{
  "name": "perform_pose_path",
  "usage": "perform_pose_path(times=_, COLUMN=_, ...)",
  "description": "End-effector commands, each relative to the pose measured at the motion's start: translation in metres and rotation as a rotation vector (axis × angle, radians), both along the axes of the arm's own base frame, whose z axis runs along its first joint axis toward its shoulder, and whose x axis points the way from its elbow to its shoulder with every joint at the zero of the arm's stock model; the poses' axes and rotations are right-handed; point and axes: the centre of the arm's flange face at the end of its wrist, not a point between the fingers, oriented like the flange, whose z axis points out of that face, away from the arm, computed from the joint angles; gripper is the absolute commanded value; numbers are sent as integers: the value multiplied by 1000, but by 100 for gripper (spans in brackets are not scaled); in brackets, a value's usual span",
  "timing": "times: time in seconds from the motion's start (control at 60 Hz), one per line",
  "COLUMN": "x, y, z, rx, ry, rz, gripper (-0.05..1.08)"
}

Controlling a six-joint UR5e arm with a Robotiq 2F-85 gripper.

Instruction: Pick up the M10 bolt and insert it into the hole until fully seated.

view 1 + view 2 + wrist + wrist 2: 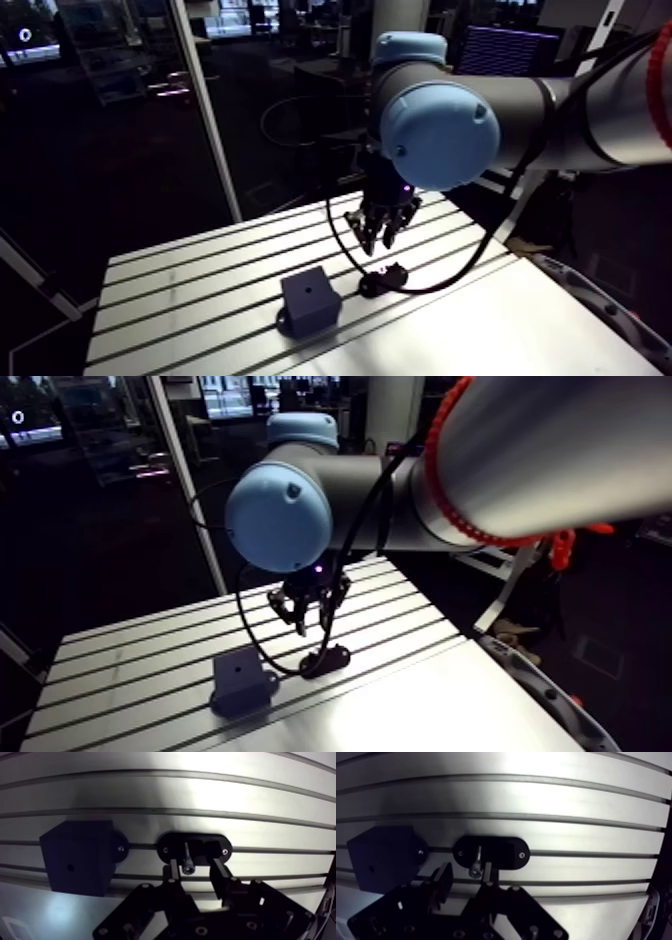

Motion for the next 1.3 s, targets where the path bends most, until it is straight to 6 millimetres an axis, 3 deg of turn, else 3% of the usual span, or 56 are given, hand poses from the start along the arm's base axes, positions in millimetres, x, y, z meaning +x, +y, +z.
perform_pose_path(times=0.017, x=2, y=0, z=-5, rx=-3, ry=-9, rz=-1, gripper=55)
perform_pose_path(times=1.3, x=7, y=1, z=-24, rx=-8, ry=-23, rz=-16, gripper=55)
